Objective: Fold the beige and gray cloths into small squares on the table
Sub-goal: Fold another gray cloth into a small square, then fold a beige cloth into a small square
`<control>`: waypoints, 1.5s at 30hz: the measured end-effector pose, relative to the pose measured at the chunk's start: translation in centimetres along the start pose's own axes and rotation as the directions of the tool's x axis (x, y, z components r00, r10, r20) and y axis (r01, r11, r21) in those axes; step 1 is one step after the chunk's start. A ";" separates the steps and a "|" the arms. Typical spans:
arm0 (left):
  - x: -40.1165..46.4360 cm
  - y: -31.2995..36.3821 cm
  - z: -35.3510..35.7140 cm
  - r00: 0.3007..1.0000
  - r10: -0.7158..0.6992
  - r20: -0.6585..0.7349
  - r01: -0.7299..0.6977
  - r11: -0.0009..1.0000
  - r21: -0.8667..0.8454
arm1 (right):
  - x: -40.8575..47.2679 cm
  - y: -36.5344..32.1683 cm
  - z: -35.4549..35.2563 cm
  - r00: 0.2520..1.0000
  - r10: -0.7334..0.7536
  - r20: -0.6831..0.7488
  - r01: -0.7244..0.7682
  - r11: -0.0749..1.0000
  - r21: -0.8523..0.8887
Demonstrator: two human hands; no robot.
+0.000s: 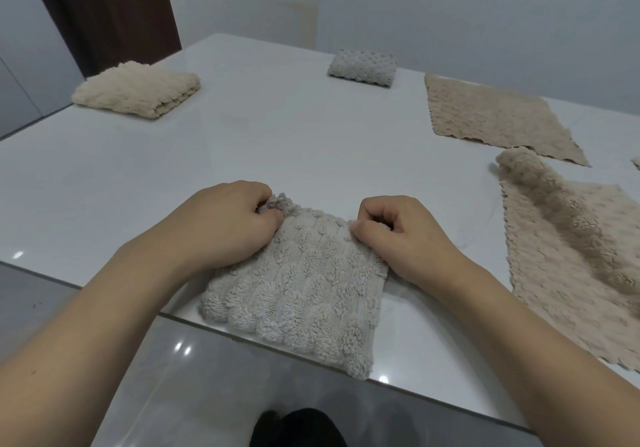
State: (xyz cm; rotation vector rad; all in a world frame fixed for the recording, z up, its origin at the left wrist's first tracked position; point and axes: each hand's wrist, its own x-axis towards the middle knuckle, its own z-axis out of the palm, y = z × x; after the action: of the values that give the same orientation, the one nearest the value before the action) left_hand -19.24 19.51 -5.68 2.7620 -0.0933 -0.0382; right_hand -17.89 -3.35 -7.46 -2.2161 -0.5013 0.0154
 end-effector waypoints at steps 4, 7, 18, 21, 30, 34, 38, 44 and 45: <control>0.1 0.0 0.0 1.000 0.006 0.005 -0.006 1.000 0.000 | 0.0 0.0 0.0 1.000 0.000 -0.002 0.000 1.000 -0.003; 0.1 -0.1 0.0 1.000 0.006 -0.001 -0.006 1.000 -0.004 | 0.0 -0.1 0.0 1.000 0.012 0.000 -0.012 1.000 0.000; 0.5 0.2 -0.7 0.994 -0.110 0.000 0.110 0.993 -0.046 | -0.1 -0.2 -0.2 0.998 0.054 -0.037 -0.055 0.998 -0.014; 0.7 0.4 -1.5 0.974 -0.156 -0.164 0.179 0.974 0.138 | -0.2 -0.7 -1.3 0.988 0.104 -0.117 -0.101 0.994 0.029; 2.2 9.7 -2.1 0.971 0.097 -0.220 -0.072 0.990 0.119 | -2.5 0.1 -10.1 0.931 0.104 -0.351 -0.144 0.985 -0.091; 3.7 15.9 -1.1 0.975 0.183 -0.123 -0.167 0.977 0.130 | -5.0 2.4 -14.4 0.906 0.148 -0.397 -0.210 0.970 -0.119; 5.5 22.0 0.7 0.969 0.243 -0.047 -0.237 0.965 0.114 | -7.3 5.7 -19.1 0.880 0.182 -0.439 -0.281 0.944 -0.170; 11.5 30.0 5.4 0.954 0.288 0.081 -0.290 0.957 0.023 | -7.7 14.0 -25.7 0.852 0.286 -0.439 -0.416 0.878 -0.236; 12.9 31.1 6.6 0.953 0.288 0.096 -0.292 0.956 0.021 | -7.1 15.6 -26.4 0.857 0.289 -0.427 -0.427 0.862 -0.273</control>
State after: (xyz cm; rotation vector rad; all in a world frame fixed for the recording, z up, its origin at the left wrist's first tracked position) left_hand -8.50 -12.66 -0.46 2.7511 -0.5279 -0.0863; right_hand -14.26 -34.33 -3.20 -2.5621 0.1521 -0.3192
